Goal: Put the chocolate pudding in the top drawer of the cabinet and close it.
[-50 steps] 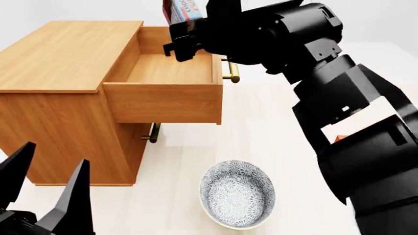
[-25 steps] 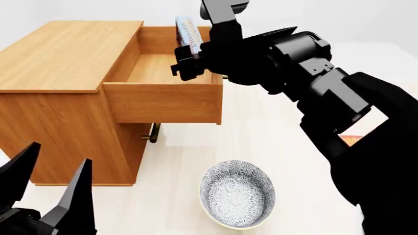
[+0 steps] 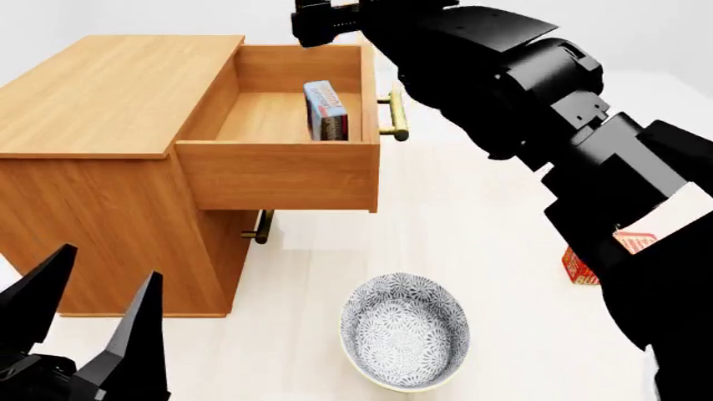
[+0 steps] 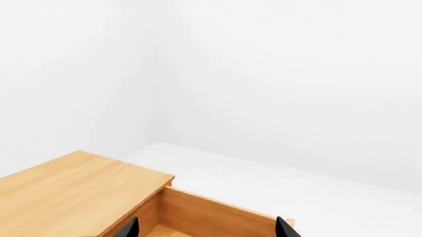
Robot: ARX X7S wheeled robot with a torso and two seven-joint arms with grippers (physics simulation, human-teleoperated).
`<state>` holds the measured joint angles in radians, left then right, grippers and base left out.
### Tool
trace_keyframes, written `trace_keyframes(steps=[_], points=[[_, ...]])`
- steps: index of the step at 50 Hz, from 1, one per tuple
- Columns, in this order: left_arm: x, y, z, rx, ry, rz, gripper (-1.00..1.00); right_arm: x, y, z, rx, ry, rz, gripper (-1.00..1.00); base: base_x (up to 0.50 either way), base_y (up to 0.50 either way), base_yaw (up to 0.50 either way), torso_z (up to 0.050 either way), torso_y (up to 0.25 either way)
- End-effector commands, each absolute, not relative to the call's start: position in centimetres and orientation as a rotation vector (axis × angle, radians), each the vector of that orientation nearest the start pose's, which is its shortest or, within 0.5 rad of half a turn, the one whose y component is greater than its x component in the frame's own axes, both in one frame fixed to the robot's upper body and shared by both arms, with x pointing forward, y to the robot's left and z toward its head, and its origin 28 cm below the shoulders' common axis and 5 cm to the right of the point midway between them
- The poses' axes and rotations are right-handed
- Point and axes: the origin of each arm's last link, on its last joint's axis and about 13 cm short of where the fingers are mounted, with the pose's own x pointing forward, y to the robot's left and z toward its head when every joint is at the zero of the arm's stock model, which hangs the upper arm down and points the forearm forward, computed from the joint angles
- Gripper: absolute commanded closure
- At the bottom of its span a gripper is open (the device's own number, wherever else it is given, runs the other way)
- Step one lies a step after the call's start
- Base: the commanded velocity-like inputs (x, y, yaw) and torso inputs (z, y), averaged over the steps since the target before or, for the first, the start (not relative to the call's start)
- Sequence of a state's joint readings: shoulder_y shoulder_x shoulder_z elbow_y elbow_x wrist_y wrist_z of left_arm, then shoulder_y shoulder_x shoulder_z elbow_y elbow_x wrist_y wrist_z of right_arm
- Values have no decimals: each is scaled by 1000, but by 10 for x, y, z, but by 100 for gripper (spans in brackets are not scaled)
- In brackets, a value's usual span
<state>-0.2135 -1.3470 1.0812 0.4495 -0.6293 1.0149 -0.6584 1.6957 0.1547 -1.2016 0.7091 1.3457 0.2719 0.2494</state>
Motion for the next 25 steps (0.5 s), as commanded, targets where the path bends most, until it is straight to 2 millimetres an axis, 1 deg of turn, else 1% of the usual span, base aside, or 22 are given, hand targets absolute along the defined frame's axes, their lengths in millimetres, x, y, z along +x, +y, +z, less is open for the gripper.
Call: trace_keyframes(steps=[1,10,20,21,22,23,25], points=[[134,295,145,-136,-419,-355,-100,391,-20,364,12,-307,348,-100,0,0,0,0,0],[134,294,145,-135,-419,-355,-100,392,-20,364,-5,-321,330,-100,0,0,0,0,0],[134,293,146,-134,-419,-358,-100,393,-22,368,-72,-424,252,-100,0,0,0,0,0],[134,293,146,-133,-419,-359,-100,387,-30,369,-81,-435,242,-100,0,0,0,0,0],[134,293,146,-132,-419,-359,-100,374,-44,370,-87,-444,237,-100,0,0,0,0,0],[134,293,146,-132,-419,-360,-100,356,-61,375,-89,-448,228,-100,0,0,0,0,0],[134,292,146,-131,-418,-362,-100,337,-79,380,-97,-446,224,-100,0,0,0,0,0]])
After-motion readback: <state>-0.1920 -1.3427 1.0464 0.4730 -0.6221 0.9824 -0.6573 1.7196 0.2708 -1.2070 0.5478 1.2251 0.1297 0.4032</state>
